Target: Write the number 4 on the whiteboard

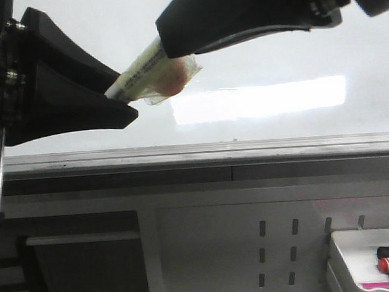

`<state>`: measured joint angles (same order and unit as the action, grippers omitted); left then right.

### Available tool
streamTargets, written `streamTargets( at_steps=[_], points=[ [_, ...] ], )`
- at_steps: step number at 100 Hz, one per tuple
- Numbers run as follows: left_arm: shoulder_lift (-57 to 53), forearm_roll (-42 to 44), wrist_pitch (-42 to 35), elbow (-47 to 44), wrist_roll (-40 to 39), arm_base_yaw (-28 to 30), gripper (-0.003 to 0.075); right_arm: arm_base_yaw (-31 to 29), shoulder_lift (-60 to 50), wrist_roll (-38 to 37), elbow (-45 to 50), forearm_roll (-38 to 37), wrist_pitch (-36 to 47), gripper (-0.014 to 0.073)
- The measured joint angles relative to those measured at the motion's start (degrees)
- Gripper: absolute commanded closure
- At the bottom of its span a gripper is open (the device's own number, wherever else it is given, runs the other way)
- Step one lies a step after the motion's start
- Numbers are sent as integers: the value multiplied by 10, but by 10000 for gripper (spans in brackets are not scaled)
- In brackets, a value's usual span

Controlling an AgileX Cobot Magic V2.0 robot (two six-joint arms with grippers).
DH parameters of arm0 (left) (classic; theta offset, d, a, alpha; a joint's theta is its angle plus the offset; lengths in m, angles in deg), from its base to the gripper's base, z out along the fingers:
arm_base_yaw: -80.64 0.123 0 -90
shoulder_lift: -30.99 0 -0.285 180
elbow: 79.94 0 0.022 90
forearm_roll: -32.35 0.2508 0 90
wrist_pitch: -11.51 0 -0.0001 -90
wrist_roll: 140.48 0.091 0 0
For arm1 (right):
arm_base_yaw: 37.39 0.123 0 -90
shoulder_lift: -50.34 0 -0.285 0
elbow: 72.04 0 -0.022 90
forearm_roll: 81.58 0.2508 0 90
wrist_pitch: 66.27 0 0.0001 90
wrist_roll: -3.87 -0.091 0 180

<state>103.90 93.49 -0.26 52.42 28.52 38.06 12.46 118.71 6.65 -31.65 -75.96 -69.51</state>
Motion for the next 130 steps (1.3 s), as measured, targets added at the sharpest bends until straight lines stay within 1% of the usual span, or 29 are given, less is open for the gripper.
streamTargets(
  at_steps=[3, 8, 13, 25, 30, 33, 45, 50, 68, 88, 102, 114, 130],
  points=[
    [0, 1, 0, 0, 0, 0, 720, 0, 0, 0, 0, 0, 0, 658],
    [0, 2, 0, 0, 0, 0, 675, 0, 0, 0, 0, 0, 0, 658],
    [0, 2, 0, 0, 0, 0, 603, 0, 0, 0, 0, 0, 0, 658],
    [-6, -11, 8, 0, 0, 0, 371, 0, 1, 0, 0, 21, 0, 658],
    [-15, -38, 22, 0, 0, 0, 307, -2, 2, 0, 0, 26, -1, 658],
    [-22, -56, 38, 0, 0, 0, 287, -5, 3, 0, 0, 29, -1, 658],
    [-70, -124, 118, 0, -1, 5, 281, -24, 5, 0, 0, 32, -6, 658],
    [-94, -145, 136, -1, -1, 13, 281, -36, 9, 0, -5, 33, -13, 658],
    [-181, -203, 157, -2, -2, 50, 281, -71, 41, 0, -49, 21, -33, 658],
    [-243, -246, 154, -24, -2, 102, 282, -95, 106, 0, -128, -19, -35, 658],
    [-252, -283, 118, -55, -3, 131, 282, -112, 153, 0, -193, -44, -35, 658],
    [-252, -306, 80, -70, -3, 139, 282, -126, 177, 0, -238, -60, -39, 658],
    [-253, -313, 66, -73, -3, 140, 282, -149, 195, 0, -252, -67, -39, 658]
  ],
)
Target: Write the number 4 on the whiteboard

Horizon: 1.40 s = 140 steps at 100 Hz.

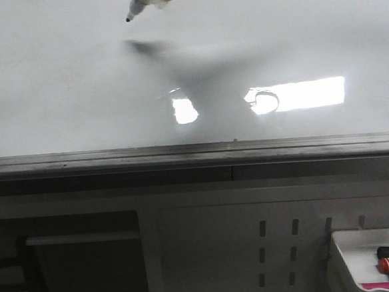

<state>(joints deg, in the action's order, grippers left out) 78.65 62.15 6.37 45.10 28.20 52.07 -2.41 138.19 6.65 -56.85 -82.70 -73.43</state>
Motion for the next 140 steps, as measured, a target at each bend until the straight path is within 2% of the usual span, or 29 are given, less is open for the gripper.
streamTargets(
  at_steps=[29, 66, 86, 106, 122, 140],
  points=[
    [0, 0, -1, 0, 0, 0, 282, -7, 24, 0, 18, 3, 17, 658],
    [-1, 0, -2, 0, 0, 0, 282, 37, 40, 0, 49, 11, 25, 658],
    [-1, 0, -2, 0, 0, 0, 288, -6, 3, 0, 59, 17, -19, 658],
    [-1, -1, -2, 0, 0, 0, 340, -59, -55, -1, 80, 17, -71, 658],
    [-1, -1, -4, 0, 0, 0, 344, -62, -64, -1, 81, 16, -78, 658],
    [-1, -1, -6, 0, 0, 0, 344, -33, -65, -1, 49, 8, -115, 658]
  ],
)
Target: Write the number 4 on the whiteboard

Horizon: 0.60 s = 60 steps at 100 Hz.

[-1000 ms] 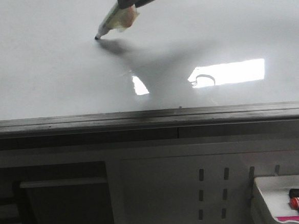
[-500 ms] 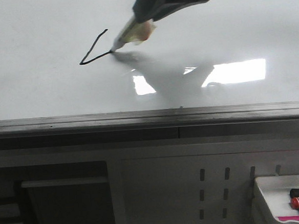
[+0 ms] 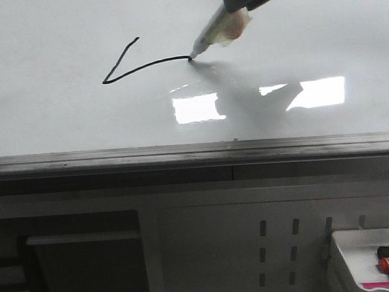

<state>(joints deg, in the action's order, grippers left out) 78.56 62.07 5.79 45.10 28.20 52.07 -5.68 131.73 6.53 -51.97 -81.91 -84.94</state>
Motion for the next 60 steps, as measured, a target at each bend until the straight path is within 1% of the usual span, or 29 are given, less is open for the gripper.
streamTargets(
  at_steps=[17, 41, 49, 60],
  points=[
    [0, 0, -1, 0, 0, 0, 344, 6, 22, 0, -36, -2, 15, 658],
    [0, 0, -3, 0, 0, 0, 344, 6, 53, 0, -47, -4, 41, 658],
    [0, 0, -3, 0, 0, 0, 344, 6, 55, 0, -48, -4, 38, 658],
    [0, 1, -3, 0, 0, 0, 344, 10, 55, 0, -47, 3, 11, 658]
  ],
)
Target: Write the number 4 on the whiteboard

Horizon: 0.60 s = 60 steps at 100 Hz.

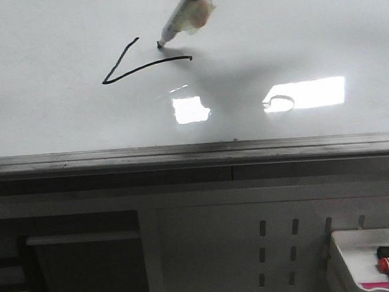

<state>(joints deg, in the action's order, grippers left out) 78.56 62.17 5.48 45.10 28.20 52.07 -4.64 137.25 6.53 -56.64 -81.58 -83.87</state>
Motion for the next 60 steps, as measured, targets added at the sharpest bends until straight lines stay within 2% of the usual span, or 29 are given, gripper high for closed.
streamTargets(
  at_steps=[20, 37, 60],
  points=[
    [0, 12, -1, 0, 0, 0, 344, 39, 0, 0, 39, 15, -37, 658],
    [0, 42, -2, -3, 0, 0, 343, 43, -4, 0, 45, 19, -37, 658],
    [55, 101, -64, -15, 0, -30, 344, 77, -22, 6, 22, 13, -101, 658]
  ],
)
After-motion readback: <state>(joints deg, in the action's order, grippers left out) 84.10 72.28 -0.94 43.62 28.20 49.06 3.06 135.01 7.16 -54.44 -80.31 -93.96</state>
